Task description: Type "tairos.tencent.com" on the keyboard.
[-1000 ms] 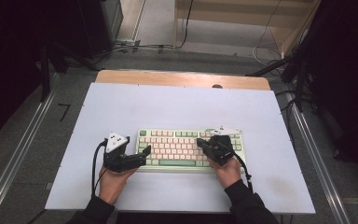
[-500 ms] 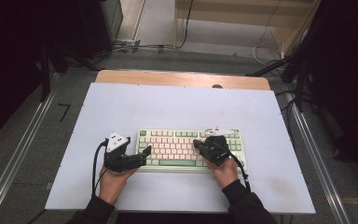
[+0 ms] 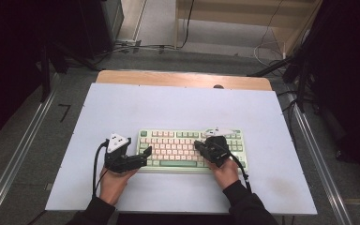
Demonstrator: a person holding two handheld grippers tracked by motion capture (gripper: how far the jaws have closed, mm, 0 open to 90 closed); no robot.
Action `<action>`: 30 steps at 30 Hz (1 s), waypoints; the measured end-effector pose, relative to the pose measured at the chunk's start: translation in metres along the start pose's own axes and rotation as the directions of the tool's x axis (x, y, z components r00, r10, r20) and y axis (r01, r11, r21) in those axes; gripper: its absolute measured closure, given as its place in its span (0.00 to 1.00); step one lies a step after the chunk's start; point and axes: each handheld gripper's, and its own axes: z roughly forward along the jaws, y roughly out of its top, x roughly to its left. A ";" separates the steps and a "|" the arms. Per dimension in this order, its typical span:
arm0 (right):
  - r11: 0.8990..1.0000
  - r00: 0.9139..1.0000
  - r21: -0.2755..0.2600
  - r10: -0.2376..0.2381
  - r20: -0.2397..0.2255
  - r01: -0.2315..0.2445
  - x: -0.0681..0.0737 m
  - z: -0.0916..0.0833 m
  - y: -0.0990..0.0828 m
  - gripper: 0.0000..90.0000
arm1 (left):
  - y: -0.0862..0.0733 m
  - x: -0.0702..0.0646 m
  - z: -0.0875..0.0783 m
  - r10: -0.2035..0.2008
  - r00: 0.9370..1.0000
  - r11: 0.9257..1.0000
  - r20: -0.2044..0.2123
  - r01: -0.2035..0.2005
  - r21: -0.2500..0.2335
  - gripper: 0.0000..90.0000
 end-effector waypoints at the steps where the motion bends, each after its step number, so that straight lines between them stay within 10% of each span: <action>1: 1.000 1.000 -0.012 0.000 -0.008 0.000 0.001 -0.002 0.000 0.92 | 0.000 0.000 0.000 0.000 1.000 1.000 0.000 0.000 -0.001 0.16; 8: 0.994 0.998 -0.092 -0.061 -0.014 0.059 0.003 -0.018 0.008 0.36 | 0.000 0.000 0.001 0.004 1.000 1.000 -0.001 -0.004 0.008 0.16; 12: 0.994 0.999 -0.101 -0.052 -0.011 0.051 0.000 -0.023 0.009 0.24 | 0.000 0.000 0.001 0.004 1.000 1.000 -0.001 -0.004 0.006 0.16; 30: 0.995 0.999 -0.095 -0.024 0.039 0.027 -0.013 -0.036 0.006 0.17 | -0.001 -0.006 0.003 0.021 0.999 1.000 0.045 -0.022 0.010 0.36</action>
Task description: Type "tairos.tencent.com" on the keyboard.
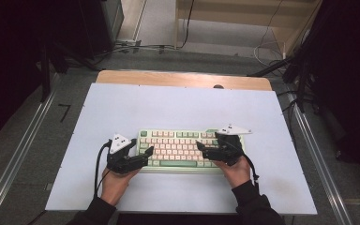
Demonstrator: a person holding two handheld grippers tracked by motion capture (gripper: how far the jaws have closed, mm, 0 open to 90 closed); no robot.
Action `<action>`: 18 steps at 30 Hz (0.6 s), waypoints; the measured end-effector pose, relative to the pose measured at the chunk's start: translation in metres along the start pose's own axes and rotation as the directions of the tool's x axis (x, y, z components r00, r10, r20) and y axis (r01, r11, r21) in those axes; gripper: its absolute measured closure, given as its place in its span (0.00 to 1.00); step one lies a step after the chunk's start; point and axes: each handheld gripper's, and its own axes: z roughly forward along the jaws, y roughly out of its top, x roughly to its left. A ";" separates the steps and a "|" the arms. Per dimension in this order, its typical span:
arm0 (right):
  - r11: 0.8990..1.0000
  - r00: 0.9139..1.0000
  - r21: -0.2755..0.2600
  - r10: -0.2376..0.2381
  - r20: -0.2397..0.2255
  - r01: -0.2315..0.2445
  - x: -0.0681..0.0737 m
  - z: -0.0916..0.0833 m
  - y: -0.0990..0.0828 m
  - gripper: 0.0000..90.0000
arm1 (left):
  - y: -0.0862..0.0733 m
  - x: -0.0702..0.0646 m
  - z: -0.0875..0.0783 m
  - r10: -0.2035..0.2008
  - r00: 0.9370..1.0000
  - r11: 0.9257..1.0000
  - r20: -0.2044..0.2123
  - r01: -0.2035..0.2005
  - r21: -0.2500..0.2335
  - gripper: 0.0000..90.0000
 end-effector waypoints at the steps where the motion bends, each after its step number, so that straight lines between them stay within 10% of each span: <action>1: 1.000 1.000 0.000 0.002 -0.001 -0.002 0.000 0.000 0.000 0.17 | 0.000 0.000 0.000 -0.002 1.000 1.000 0.009 0.002 0.003 0.41; 12: 1.000 1.000 0.005 0.009 0.007 -0.009 -0.003 0.000 -0.001 0.18 | 0.002 -0.009 0.010 0.028 0.997 0.998 0.065 -0.031 0.051 0.97; 18: 1.000 1.000 0.008 0.008 0.005 -0.008 -0.002 0.001 -0.001 0.18 | 0.003 -0.012 0.017 0.036 0.996 0.997 0.077 -0.041 0.072 1.00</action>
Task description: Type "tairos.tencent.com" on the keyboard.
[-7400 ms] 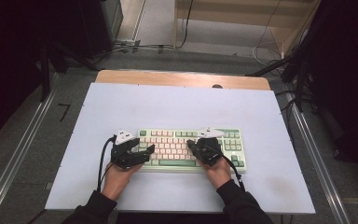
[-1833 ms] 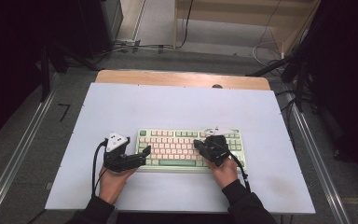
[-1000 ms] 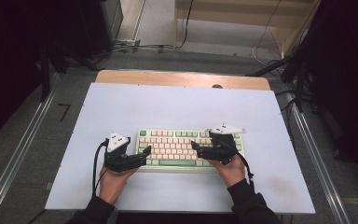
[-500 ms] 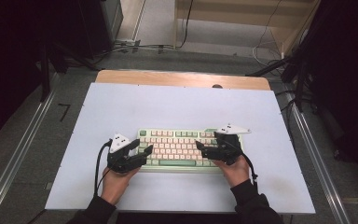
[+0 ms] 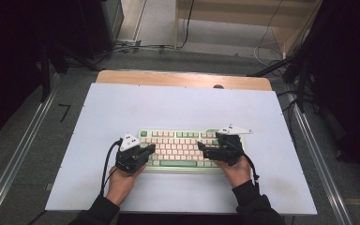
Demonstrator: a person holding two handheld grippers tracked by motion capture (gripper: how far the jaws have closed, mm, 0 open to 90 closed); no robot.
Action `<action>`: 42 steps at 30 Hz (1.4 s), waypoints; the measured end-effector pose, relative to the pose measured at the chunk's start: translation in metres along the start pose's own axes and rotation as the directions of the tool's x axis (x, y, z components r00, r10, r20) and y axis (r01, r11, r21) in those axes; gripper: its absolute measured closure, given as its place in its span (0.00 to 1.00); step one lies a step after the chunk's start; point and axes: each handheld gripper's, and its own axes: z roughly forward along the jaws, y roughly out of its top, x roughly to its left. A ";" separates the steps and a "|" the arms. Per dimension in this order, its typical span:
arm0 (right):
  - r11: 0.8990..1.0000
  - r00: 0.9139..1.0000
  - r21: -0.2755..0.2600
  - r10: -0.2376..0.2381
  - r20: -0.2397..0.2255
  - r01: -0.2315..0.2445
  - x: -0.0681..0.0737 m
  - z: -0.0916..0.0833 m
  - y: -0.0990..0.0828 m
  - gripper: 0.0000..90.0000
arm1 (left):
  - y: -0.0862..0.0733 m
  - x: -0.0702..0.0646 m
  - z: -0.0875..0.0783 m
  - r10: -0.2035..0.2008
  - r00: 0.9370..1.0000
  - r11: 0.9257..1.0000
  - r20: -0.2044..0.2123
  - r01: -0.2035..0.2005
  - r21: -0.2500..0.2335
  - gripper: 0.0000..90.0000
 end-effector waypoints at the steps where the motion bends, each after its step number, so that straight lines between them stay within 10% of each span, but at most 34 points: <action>1: 1.000 1.000 0.000 -0.002 0.001 0.002 0.000 0.000 0.000 0.18 | 0.000 0.000 0.001 0.002 1.000 1.000 0.000 -0.002 0.004 1.00; 42: 1.000 1.000 0.014 -0.004 0.002 0.004 0.000 0.002 -0.001 0.19 | -0.001 -0.002 0.020 -0.001 1.000 0.998 -0.019 0.002 0.064 1.00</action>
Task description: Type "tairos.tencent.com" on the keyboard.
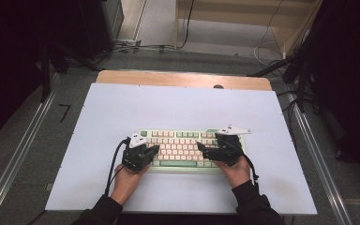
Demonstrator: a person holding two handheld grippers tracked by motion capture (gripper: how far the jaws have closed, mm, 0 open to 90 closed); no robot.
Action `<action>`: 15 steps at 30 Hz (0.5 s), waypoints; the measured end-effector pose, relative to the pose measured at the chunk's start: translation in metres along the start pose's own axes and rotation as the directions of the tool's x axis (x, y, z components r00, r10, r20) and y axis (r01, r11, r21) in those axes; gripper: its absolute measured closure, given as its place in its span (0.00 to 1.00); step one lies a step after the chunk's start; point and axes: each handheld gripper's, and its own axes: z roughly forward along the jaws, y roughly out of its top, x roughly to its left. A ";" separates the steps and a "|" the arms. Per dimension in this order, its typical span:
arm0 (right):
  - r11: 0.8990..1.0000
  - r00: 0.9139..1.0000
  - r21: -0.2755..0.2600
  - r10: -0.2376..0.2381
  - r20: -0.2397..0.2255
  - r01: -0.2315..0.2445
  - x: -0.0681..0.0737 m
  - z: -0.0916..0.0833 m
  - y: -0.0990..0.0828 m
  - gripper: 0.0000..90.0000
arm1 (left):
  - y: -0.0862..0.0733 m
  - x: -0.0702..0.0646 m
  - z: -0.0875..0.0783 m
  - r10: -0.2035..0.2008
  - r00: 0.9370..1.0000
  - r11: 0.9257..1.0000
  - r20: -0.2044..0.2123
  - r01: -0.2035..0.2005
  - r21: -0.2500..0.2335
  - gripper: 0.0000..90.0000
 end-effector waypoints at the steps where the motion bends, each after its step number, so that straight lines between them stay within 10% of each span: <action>1: 1.000 1.000 0.000 0.000 0.000 0.000 0.000 0.000 0.000 0.19 | 0.000 0.000 0.000 0.000 1.000 1.000 0.000 0.000 0.000 1.00; 15: 1.000 1.000 0.004 -0.004 0.002 0.004 0.001 0.001 0.000 0.19 | 0.000 0.000 0.002 0.002 1.000 1.000 -0.004 -0.002 0.008 1.00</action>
